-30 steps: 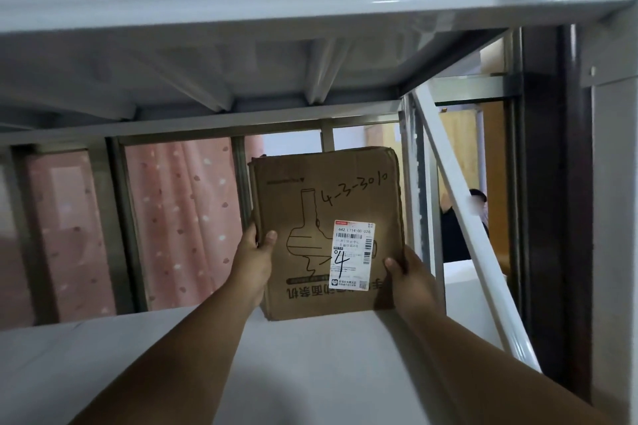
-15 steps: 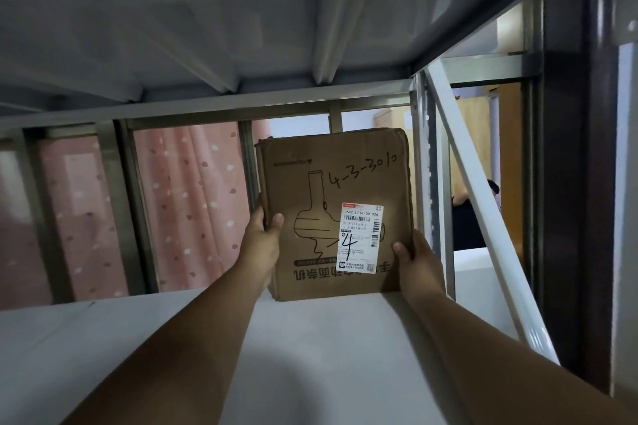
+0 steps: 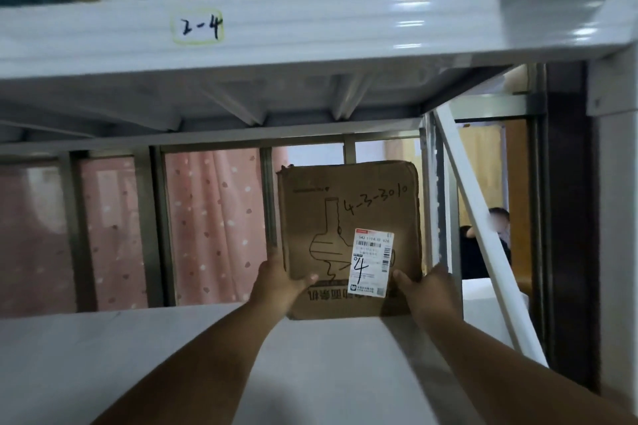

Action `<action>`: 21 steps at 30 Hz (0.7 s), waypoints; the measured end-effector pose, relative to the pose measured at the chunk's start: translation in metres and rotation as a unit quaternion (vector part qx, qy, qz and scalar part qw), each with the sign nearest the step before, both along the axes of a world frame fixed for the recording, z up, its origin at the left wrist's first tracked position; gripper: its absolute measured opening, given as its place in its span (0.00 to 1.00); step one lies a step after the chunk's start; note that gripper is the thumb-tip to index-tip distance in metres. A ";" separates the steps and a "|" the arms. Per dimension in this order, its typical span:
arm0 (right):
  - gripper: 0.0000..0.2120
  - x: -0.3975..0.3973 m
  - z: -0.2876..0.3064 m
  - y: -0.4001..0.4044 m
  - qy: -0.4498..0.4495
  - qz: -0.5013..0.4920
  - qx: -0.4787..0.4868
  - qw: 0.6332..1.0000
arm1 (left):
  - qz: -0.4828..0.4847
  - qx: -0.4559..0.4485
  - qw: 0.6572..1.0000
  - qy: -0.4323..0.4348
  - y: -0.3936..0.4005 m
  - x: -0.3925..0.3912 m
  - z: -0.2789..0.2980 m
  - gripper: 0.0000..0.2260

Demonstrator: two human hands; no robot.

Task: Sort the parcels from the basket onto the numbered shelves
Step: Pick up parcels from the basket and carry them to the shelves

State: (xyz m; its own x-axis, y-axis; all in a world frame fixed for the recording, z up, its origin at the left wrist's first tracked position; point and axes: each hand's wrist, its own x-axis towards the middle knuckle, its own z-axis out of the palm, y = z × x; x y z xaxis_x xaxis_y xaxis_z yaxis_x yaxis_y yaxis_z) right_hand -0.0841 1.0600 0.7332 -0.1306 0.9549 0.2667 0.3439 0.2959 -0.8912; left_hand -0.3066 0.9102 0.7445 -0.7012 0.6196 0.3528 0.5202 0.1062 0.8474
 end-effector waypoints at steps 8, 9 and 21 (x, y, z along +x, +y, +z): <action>0.47 0.018 0.056 -0.054 -0.080 -0.049 0.059 0.994 | 0.090 -0.177 0.977 0.072 -0.070 0.029 0.057 0.54; 0.47 0.019 0.064 -0.064 -0.103 -0.046 0.071 0.991 | 0.091 -0.191 0.974 0.081 -0.081 0.029 0.064 0.53; 0.49 -0.051 0.116 -0.204 -0.242 0.132 0.162 0.948 | 0.164 -0.222 0.955 0.112 -0.259 0.026 0.124 0.34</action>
